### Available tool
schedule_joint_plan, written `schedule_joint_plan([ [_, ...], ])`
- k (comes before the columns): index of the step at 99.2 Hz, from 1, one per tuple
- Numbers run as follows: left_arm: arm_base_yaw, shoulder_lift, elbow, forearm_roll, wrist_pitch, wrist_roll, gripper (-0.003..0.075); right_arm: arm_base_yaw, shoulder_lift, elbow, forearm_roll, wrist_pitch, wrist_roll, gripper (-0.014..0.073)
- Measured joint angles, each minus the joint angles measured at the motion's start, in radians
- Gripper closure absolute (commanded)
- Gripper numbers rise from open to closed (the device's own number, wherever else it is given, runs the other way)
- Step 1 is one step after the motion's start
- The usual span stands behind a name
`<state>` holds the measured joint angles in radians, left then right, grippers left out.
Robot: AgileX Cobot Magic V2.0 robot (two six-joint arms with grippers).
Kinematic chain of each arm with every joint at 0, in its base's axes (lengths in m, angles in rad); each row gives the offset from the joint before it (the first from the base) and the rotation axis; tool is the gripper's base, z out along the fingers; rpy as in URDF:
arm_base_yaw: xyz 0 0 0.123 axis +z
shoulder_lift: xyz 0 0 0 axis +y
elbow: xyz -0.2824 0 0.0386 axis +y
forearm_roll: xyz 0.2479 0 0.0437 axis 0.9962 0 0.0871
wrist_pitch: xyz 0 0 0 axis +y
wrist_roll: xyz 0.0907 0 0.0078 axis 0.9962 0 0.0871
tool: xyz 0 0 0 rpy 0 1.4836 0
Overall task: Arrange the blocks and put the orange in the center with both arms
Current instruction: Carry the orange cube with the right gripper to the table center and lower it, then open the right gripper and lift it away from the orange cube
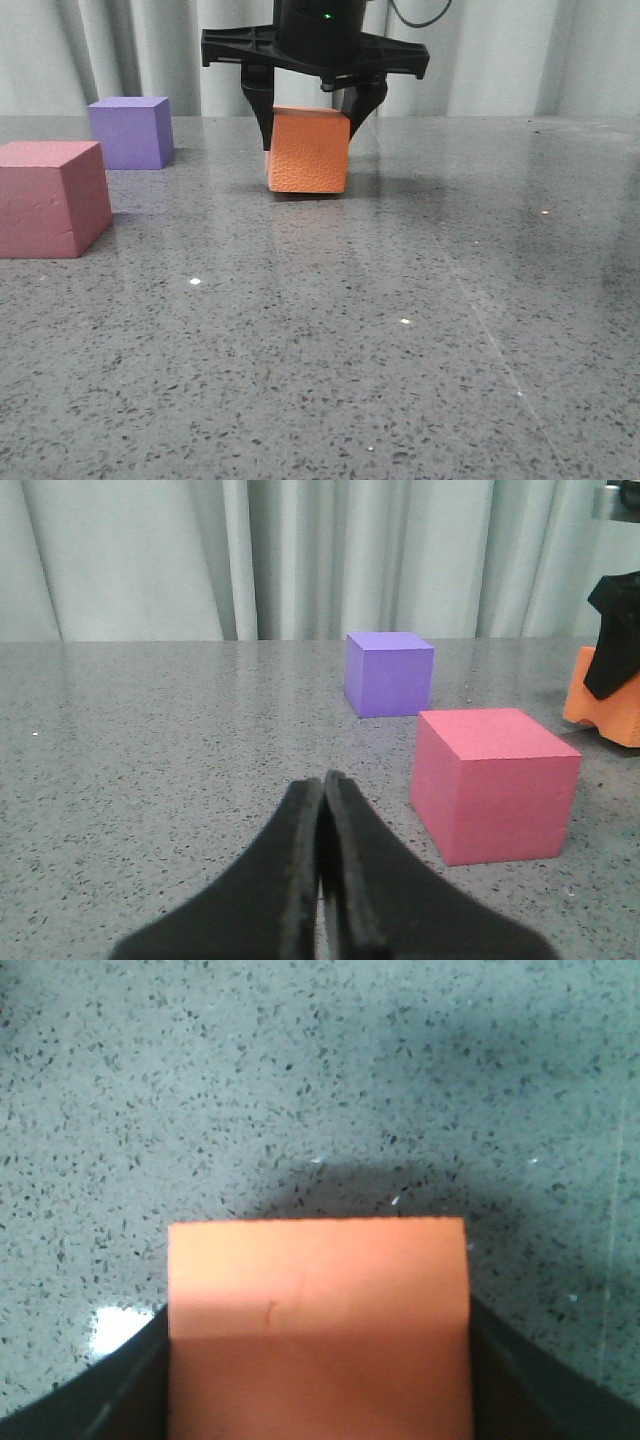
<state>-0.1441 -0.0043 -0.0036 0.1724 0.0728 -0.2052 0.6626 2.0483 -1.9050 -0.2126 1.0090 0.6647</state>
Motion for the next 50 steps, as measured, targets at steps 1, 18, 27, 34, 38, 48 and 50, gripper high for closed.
schedule_joint_plan([
  [1, 0.0, 0.0, 0.0, 0.0, 0.0, 0.0, 0.0739, 0.0, 0.0, 0.0, 0.0, 0.002, 0.0, 0.0106],
  [18, 0.0, 0.0, 0.0, 0.0, 0.0, 0.0, 0.0739, 0.0, 0.0, 0.0, 0.006, 0.002, 0.001, -0.006],
  [27, 0.0, 0.0, 0.0, 0.0, 0.0, 0.0, 0.0739, 0.0, 0.0, 0.0, 0.007, 0.002, 0.001, -0.0051],
  [34, 0.0, 0.0, 0.0, 0.0, 0.0, 0.0, 0.0739, 0.0, 0.0, -0.002, 0.007, 0.002, 0.001, -0.0051],
  [38, 0.0, 0.0, 0.0, 0.0, 0.0, 0.0, 0.0739, 0.0, 0.0, -0.008, 0.009, 0.002, 0.001, -0.0051],
  [48, 0.0, 0.0, 0.0, 0.0, 0.0, 0.0, 0.0739, 0.0, 0.0, -0.035, 0.007, 0.002, -0.001, -0.0051],
  [50, 0.0, 0.0, 0.0, 0.0, 0.0, 0.0, 0.0739, 0.0, 0.0, -0.042, 0.005, 0.004, -0.008, -0.0051],
])
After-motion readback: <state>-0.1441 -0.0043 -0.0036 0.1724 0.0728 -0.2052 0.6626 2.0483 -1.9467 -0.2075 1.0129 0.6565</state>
